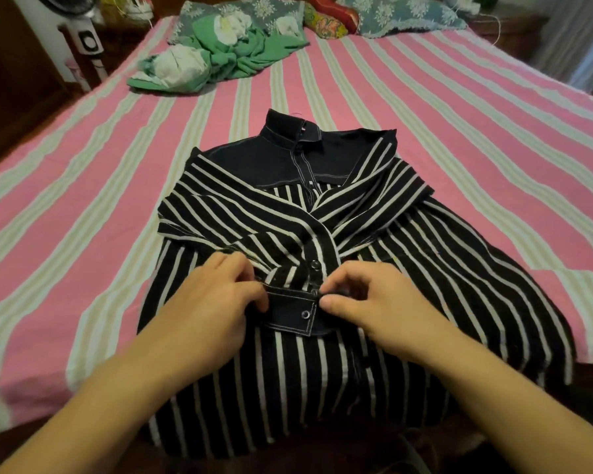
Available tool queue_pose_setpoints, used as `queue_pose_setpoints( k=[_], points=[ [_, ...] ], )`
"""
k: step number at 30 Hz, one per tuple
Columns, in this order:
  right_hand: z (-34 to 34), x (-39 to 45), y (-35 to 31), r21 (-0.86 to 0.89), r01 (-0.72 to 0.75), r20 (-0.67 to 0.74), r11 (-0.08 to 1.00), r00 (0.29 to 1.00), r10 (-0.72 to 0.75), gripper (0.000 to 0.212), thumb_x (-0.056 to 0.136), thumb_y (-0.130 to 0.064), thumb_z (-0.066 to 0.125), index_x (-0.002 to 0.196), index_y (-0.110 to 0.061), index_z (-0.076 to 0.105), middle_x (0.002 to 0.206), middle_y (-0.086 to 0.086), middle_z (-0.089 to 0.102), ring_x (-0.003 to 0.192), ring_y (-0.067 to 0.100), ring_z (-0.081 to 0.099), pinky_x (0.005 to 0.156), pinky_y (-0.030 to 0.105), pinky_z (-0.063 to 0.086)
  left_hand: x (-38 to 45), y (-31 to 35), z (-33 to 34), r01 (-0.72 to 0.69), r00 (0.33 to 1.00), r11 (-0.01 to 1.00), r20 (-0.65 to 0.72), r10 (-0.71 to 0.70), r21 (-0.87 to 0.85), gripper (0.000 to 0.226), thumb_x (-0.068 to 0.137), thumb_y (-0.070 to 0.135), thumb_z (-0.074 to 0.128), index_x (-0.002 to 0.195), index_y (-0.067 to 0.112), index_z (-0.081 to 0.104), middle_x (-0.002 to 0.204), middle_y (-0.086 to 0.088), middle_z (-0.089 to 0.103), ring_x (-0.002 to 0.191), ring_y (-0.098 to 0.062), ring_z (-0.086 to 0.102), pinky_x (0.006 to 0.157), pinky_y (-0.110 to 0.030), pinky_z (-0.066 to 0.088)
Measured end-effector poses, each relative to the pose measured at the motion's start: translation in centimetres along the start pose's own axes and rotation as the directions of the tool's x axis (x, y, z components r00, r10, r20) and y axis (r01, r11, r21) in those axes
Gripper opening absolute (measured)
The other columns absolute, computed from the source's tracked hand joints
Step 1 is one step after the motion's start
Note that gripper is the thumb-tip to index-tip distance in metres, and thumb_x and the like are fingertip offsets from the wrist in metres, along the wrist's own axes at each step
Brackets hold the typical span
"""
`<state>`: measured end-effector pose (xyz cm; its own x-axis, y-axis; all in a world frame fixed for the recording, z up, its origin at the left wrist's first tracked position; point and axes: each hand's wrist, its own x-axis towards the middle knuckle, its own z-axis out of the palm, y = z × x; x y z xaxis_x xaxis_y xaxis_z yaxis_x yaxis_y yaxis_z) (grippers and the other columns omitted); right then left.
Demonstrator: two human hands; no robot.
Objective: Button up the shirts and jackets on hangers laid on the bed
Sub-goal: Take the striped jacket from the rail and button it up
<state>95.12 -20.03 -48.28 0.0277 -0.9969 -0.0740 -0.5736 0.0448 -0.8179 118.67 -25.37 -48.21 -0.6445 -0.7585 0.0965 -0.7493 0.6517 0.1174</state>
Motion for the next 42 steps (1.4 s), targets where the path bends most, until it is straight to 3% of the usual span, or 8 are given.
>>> queue_pose_setpoints(
  k=[4, 8, 11, 15, 20, 25, 34, 42],
  points=[
    [1.4, -0.3, -0.6, -0.234, -0.040, 0.048, 0.971, 0.997, 0.053, 0.027, 0.087, -0.024, 0.076, 0.108, -0.041, 0.071, 0.095, -0.018, 0.063, 0.085, -0.003, 0.060, 0.075, 0.012, 0.046, -1.1, 3.1, 0.0, 0.128, 0.971, 0.956, -0.163, -0.176, -0.265, 0.011, 0.089, 0.044, 0.058, 0.092, 0.037, 0.066, 0.087, 0.021, 0.045, 0.086, -0.001, 0.044, 0.072, -0.017, 0.037],
    [2.3, -0.3, -0.8, -0.403, -0.070, -0.055, 0.912, 0.997, 0.053, 0.011, 0.089, -0.032, 0.073, 0.081, -0.035, 0.065, 0.098, -0.018, 0.046, 0.090, -0.002, 0.049, 0.072, 0.012, 0.036, -1.0, 4.7, 2.8, 0.179, 0.963, 0.983, -0.193, -0.186, -0.050, 0.028, 0.087, 0.057, 0.057, 0.087, 0.029, 0.062, 0.084, 0.013, 0.049, 0.080, -0.012, 0.048, 0.066, -0.030, 0.040],
    [2.2, 0.3, -0.6, -0.271, -0.123, -0.128, 0.955, 0.988, 0.091, 0.020, 0.090, -0.036, 0.070, 0.073, -0.027, 0.065, 0.093, -0.011, 0.054, 0.085, 0.002, 0.053, 0.069, 0.012, 0.035, -0.7, 5.7, 3.1, 0.219, 0.966, 0.971, -0.160, -0.203, 0.093, 0.038, 0.091, 0.062, 0.050, 0.080, 0.028, 0.062, 0.077, 0.008, 0.059, 0.077, -0.017, 0.056, 0.070, -0.036, 0.038],
    [2.2, 0.5, -0.5, -0.105, -0.138, -0.129, 0.985, 0.984, 0.124, 0.021, 0.093, -0.033, 0.066, 0.074, -0.024, 0.064, 0.091, -0.008, 0.056, 0.077, 0.001, 0.054, 0.064, 0.011, 0.036, -1.6, 7.1, 2.4, 0.311, 0.949, 0.949, -0.075, -0.307, 0.055, 0.050, 0.093, 0.069, 0.035, 0.072, 0.028, 0.056, 0.066, 0.006, 0.063, 0.059, -0.015, 0.063, 0.049, -0.029, 0.030],
    [2.6, 0.4, -0.7, 0.113, -0.163, -0.106, 0.980, 0.979, 0.175, 0.019, 0.097, -0.026, 0.064, 0.079, -0.026, 0.069, 0.082, -0.005, 0.071, 0.071, 0.008, 0.069, 0.070, 0.022, 0.049, -2.4, 5.9, 1.6, 0.336, 0.913, 0.910, -0.152, -0.378, -0.241, 0.050, 0.098, 0.059, 0.033, 0.141, 0.039, 0.047, 0.117, 0.018, 0.063, 0.105, 0.000, 0.059, 0.080, -0.018, 0.044],
    [3.8, 0.3, -1.5, 0.474, -0.203, -0.015, 0.856, 0.971, 0.239, 0.019, 0.098, -0.015, 0.064, 0.083, -0.015, 0.076, 0.084, 0.002, 0.076, 0.079, 0.019, 0.075, 0.085, 0.040, 0.061, -3.0, 4.0, 1.1, 0.345, 0.907, 0.882, -0.129, -0.402, -0.322, 0.022, 0.093, 0.047, 0.056, 0.112, 0.035, 0.055, 0.106, 0.021, 0.053, 0.104, 0.000, 0.045, 0.089, -0.022, 0.042],
    [5.7, 1.4, -2.9, 0.584, -0.208, 0.070, 0.785, 0.976, 0.207, 0.021, 0.100, -0.013, 0.058, 0.094, -0.012, 0.079, 0.095, 0.004, 0.078, 0.093, 0.017, 0.073, 0.083, 0.031, 0.056, -2.4, 2.4, 1.3, 0.323, 0.773, 0.542, -0.114, -0.624, -0.776, 0.025, 0.092, 0.021, 0.070, 0.113, 0.035, 0.069, 0.103, 0.022, 0.069, 0.099, 0.008, 0.062, 0.082, -0.006, 0.044],
    [5.5, 2.2, -5.2, 0.530, -0.095, 0.011, 0.843, 0.994, 0.105, 0.025, 0.101, -0.020, 0.058, 0.083, -0.021, 0.075, 0.085, 0.000, 0.075, 0.081, 0.012, 0.069, 0.073, 0.027, 0.053, -1.9, 1.8, -0.6, 0.127, 0.710, 0.316, -0.136, -0.691, -0.940, 0.027, 0.090, 0.001, 0.070, 0.094, 0.028, 0.071, 0.091, 0.007, 0.074, 0.084, -0.009, 0.072, 0.079, -0.025, 0.058]
  ],
)
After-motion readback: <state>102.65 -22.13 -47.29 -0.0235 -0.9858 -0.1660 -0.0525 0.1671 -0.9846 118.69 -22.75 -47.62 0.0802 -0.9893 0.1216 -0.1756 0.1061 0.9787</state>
